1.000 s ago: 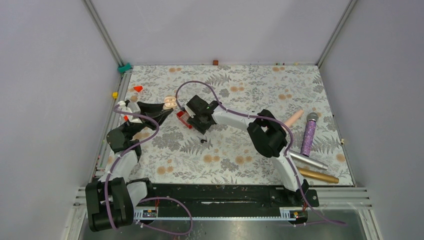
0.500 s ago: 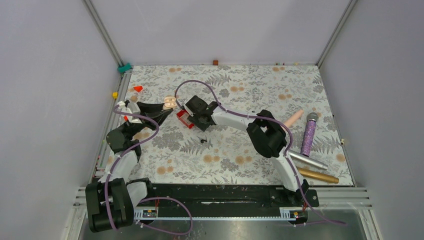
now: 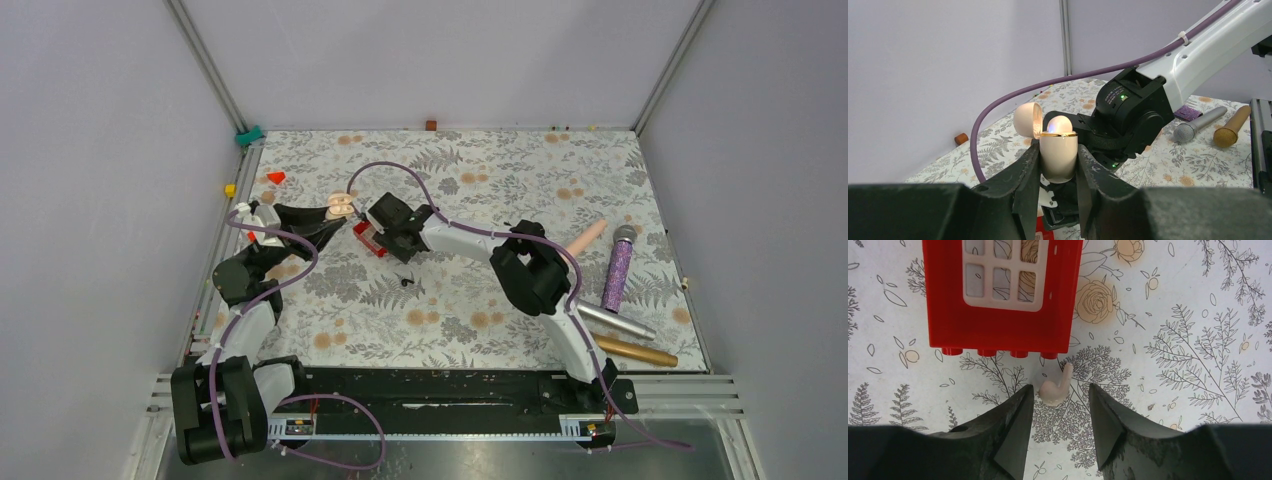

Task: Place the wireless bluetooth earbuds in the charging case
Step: Pick up the earbud from the center of the board, then place the charging case at the center of the board.

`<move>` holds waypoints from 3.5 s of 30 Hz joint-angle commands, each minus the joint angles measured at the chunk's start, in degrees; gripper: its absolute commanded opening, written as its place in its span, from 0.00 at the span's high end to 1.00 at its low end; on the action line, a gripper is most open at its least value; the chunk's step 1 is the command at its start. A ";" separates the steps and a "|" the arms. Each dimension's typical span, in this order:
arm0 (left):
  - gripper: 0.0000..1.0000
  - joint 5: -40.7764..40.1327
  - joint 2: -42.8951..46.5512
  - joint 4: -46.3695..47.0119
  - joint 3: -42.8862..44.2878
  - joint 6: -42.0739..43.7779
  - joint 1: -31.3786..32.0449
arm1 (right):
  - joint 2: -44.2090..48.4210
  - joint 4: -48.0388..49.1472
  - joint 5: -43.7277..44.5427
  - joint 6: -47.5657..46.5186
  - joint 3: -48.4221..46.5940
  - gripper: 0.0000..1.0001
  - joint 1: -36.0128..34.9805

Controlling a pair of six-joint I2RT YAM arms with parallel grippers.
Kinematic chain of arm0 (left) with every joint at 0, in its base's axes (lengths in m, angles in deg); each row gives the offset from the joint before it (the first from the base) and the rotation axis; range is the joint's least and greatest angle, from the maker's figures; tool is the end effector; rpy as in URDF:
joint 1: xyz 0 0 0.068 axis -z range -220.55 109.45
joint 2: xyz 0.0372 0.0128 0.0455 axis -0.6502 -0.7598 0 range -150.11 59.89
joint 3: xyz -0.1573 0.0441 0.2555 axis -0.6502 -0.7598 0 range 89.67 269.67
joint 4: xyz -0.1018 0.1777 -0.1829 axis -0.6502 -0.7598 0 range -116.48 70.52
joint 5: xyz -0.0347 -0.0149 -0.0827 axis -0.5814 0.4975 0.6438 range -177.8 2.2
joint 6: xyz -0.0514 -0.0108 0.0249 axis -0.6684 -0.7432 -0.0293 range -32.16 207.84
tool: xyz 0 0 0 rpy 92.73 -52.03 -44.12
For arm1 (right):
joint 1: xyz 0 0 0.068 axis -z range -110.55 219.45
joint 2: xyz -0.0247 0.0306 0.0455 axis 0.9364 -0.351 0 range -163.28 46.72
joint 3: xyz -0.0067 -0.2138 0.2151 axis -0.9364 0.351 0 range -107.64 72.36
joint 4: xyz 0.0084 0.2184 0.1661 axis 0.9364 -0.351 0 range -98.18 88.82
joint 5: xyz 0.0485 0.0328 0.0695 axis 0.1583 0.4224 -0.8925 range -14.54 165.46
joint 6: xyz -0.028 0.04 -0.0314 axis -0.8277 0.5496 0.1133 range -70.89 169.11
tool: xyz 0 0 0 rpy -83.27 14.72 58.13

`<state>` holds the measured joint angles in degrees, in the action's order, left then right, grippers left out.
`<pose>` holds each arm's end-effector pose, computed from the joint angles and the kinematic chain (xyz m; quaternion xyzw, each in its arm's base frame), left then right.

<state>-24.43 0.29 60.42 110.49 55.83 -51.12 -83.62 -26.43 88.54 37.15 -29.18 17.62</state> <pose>0.1835 -0.0036 0.3137 0.3178 0.5016 -0.3577 0.7207 0.3376 0.4141 0.1739 -0.4695 0.8209 0.0026 0.3251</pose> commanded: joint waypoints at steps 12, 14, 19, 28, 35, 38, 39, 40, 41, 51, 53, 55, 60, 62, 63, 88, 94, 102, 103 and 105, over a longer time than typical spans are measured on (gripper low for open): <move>1.00 -0.53 1.19 3.68 -0.43 -0.16 -0.42 | -4.06 -4.94 2.11 1.81 -6.25 0.66 -0.94; 1.00 -0.45 1.32 3.68 -0.43 -0.16 -0.42 | -4.16 -5.63 2.21 2.07 -6.52 0.69 -0.95; 1.00 -0.45 1.67 3.69 -0.63 -0.06 -0.41 | -3.20 -5.77 2.37 1.98 -5.21 0.74 -0.85; 1.00 -0.08 1.05 3.65 -0.45 -1.01 -0.42 | 11.75 -5.10 -7.29 -1.62 2.00 0.75 1.30; 1.00 4.35 -1.39 3.54 0.69 -1.29 3.16 | 28.48 -10.78 -31.42 -4.11 7.67 0.75 8.67; 1.00 6.88 -3.44 3.43 1.41 -1.05 6.81 | 33.22 -15.09 -40.01 -7.40 9.85 0.75 10.58; 1.00 7.21 -4.28 3.42 1.75 -1.19 7.81 | 34.45 -15.62 -41.63 -8.81 11.23 0.75 10.81; 1.00 7.62 -5.22 3.42 2.16 -1.50 8.70 | 35.48 -16.33 -43.47 -10.56 12.73 0.75 10.93; 1.00 8.02 -6.02 3.42 2.60 -1.96 9.47 | 36.18 -16.98 -44.54 -12.11 14.39 0.74 10.89; 1.00 9.05 -6.32 3.58 3.27 -2.86 11.80 | 32.57 -9.63 -35.06 -30.51 31.90 0.74 10.83; 1.00 9.16 -5.86 3.59 3.03 -2.89 11.80 | 31.95 -8.33 -34.35 -32.65 33.07 0.75 10.41; 1.00 9.11 -5.46 3.69 2.85 -2.84 11.80 | 31.67 -7.90 -32.95 -35.00 34.03 0.75 9.19; 1.00 9.44 -5.03 3.69 2.91 -2.88 11.80 | 31.40 -6.24 -28.19 -37.47 37.08 0.73 3.79; 1.00 9.69 -4.80 3.75 3.05 -3.13 11.80 | 30.76 -5.71 -26.14 -37.76 38.19 0.72 1.25; 1.00 9.74 -4.63 3.72 3.08 -3.23 11.82 | 30.42 -5.04 -25.45 -37.62 38.67 0.72 -0.26; 1.00 8.27 -0.91 3.78 2.30 -3.15 8.28 | 25.19 0.05 -20.41 -35.56 31.11 0.39 -4.51; 1.00 8.25 -0.34 3.86 2.21 -3.15 8.30 | 28.98 -1.11 -27.01 -19.90 31.00 0.34 0.59; 1.00 8.02 -0.25 3.84 2.15 -2.97 8.30 | 28.44 1.37 -23.16 -5.19 31.51 0.33 5.60; 1.00 8.04 -0.25 3.85 2.12 -2.96 8.29 | 28.35 1.46 -23.56 -4.20 31.64 0.33 5.56; 1.00 8.01 -0.19 3.85 2.12 -2.94 8.33 | 27.72 0.92 -25.58 -1.82 31.39 0.29 5.47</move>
<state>-16.25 -0.91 61.22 111.76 52.77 -42.62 -56.83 -25.87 65.41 27.75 2.89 23.76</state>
